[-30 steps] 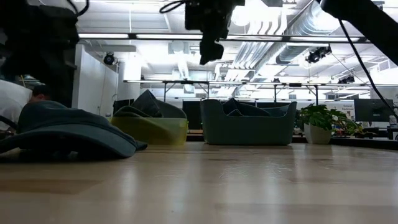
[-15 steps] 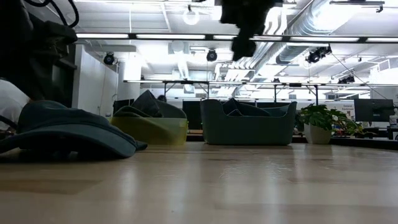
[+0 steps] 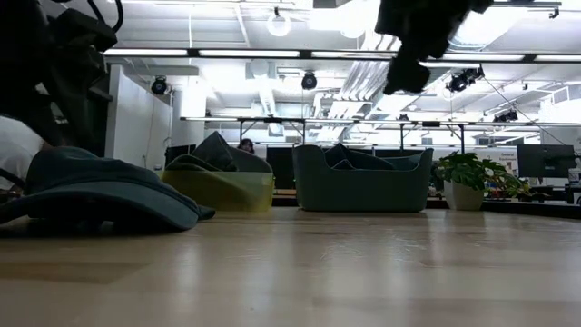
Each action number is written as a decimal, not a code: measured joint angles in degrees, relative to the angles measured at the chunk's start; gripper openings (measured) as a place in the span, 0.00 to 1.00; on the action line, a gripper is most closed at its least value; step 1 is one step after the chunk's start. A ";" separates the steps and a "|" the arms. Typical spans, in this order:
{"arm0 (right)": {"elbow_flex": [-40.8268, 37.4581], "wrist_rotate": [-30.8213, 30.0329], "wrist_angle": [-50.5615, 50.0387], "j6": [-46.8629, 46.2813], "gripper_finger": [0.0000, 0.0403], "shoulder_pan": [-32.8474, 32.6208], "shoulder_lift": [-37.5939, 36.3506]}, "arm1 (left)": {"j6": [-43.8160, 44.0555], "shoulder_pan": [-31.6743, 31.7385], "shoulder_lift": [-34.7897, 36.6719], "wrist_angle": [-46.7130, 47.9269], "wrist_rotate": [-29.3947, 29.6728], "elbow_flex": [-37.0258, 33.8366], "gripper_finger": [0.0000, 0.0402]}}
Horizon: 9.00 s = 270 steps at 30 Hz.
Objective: Pick & Place hat
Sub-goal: Put the blue cap into the blue bin
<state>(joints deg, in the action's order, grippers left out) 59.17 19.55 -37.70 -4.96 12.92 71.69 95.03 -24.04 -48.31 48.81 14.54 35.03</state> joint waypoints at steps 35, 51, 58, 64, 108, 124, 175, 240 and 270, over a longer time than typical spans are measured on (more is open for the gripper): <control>-9.06 0.05 8.14 -4.04 0.59 -5.22 -2.48 | 12.31 0.03 -9.17 -2.57 -2.14 -0.02 0.59; -9.06 -1.18 8.97 -4.21 0.59 -5.22 -2.46 | 14.20 0.03 -9.42 -2.95 -1.64 0.00 0.10; -9.06 -1.20 8.95 -4.20 0.59 -5.22 -2.46 | 11.90 0.03 -9.42 -3.76 -1.35 0.00 0.02; -9.06 -1.20 8.92 -4.21 0.59 -5.22 -2.46 | 9.90 0.03 -9.17 -5.75 0.75 0.52 0.01; -9.06 12.67 22.54 -13.03 0.59 -5.85 -2.44 | -63.38 0.00 -9.09 -31.79 24.18 21.64 0.00; -9.06 -0.85 36.44 -10.53 0.59 -6.35 -2.22 | -87.47 0.03 -9.09 -57.85 31.70 21.64 0.00; -9.02 -9.38 75.49 -12.58 0.58 -10.42 13.69 | -96.10 0.07 -10.08 -69.13 30.87 21.57 0.00; -9.04 -45.20 28.42 13.13 0.00 -9.83 -5.31 | -57.37 4.20 -6.83 -55.73 37.91 21.57 0.70; -9.02 -83.15 19.53 57.80 0.00 -16.67 -0.68 | -12.69 23.72 -27.12 -67.67 15.31 21.49 0.70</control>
<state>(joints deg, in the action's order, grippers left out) 50.15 -63.60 -18.18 52.84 -3.75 71.01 82.33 -0.32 -75.43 -18.86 29.85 56.52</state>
